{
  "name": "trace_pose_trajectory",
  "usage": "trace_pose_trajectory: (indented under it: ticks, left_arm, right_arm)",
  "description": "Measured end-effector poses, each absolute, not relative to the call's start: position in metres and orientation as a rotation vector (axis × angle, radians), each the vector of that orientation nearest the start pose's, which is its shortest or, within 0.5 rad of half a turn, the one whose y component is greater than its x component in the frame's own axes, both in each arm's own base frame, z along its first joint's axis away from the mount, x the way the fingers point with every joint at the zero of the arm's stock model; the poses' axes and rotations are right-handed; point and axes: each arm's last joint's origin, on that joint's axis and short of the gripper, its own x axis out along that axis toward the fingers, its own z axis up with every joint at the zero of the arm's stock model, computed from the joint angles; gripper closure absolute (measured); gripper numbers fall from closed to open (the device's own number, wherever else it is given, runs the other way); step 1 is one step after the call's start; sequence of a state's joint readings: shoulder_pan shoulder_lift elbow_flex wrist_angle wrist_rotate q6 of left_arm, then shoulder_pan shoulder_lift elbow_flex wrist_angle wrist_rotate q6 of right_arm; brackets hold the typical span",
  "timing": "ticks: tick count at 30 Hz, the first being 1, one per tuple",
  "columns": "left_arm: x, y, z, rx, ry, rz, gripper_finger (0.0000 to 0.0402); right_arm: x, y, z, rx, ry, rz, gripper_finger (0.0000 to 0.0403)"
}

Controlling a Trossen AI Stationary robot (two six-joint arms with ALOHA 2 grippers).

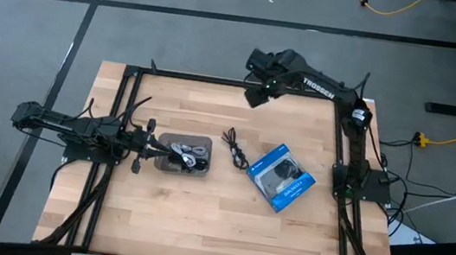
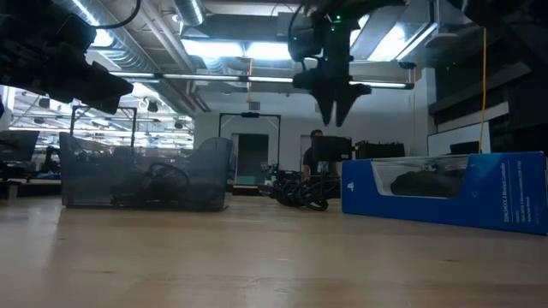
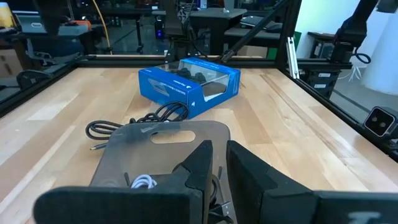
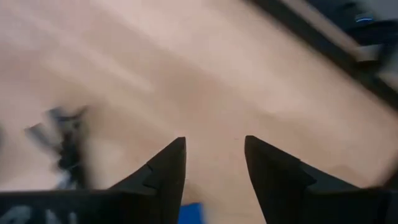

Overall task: Pick and place USB-C Cables
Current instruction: Put the black charger cable into the black bin

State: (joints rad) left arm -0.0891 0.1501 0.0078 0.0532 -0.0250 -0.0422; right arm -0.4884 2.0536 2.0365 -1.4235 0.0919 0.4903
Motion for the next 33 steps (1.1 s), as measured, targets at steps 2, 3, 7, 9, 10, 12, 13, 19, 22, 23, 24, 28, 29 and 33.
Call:
trace_pose_trajectory:
  ticks: [2, 3, 7, 9, 10, 12, 13, 19, 22, 23, 24, 28, 29, 33]
  left_arm:
    - [0.106, -0.009, 0.159, -0.037, 0.09, -0.063, 0.036]
    - [0.106, -0.009, 0.159, -0.037, 0.09, -0.062, 0.036]
    - [0.106, -0.009, 0.159, -0.037, 0.09, -0.062, 0.036]
    - [0.106, -0.009, 0.159, -0.037, 0.09, -0.063, 0.036]
    - [0.106, -0.009, 0.159, -0.037, 0.09, -0.062, 0.036]
    - [0.106, -0.009, 0.159, -0.037, 0.09, -0.063, 0.036]
    - [0.106, -0.009, 0.159, -0.037, 0.09, -0.063, 0.036]
    - [0.106, -0.009, 0.159, -0.037, 0.091, -0.062, 0.036]
    - [0.106, -0.009, 0.159, -0.037, 0.09, -0.062, 0.036]
    - [0.106, -0.009, 0.159, -0.037, 0.09, -0.063, 0.036]
    - [0.106, -0.009, 0.159, -0.037, 0.09, -0.063, 0.036]
    - [0.106, -0.009, 0.159, -0.037, 0.09, -0.062, 0.036]
    - [0.106, -0.009, 0.159, -0.037, 0.09, -0.063, 0.036]
    - [0.106, -0.009, 0.159, -0.037, 0.09, -0.062, 0.036]
  right_arm:
    - [0.361, -0.18, 0.297, 0.67, 1.288, -0.776, 0.0234]
    - [0.365, -0.173, 0.298, 0.649, 1.288, -0.749, 0.0234]
    - [0.381, -0.133, 0.298, 0.46, 1.343, -0.604, 0.0234]
    - [0.388, -0.112, 0.298, 0.387, 1.355, -0.555, 0.0234]
    - [0.391, -0.102, 0.297, 0.355, 1.351, -0.546, 0.0234]
    - [0.396, -0.088, 0.29, 0.277, 1.342, -0.546, 0.0234]
    - [0.398, -0.082, 0.285, 0.239, 1.351, -0.545, 0.0234]
    - [0.396, -0.064, 0.224, 0.303, 1.46, -0.393, 0.0234]
    - [0.396, -0.061, 0.204, 0.442, 1.443, -0.323, 0.0234]
    - [0.397, -0.059, 0.2, 0.456, 1.427, -0.318, 0.0234]
    - [0.399, -0.057, 0.197, 0.452, 1.412, -0.325, 0.0234]
    - [0.403, -0.047, 0.184, 0.382, 1.335, -0.383, 0.0234]
    - [0.403, -0.045, 0.18, 0.379, 1.331, -0.386, 0.0234]
    - [0.403, -0.035, 0.161, 0.372, 1.267, -0.385, 0.0234]
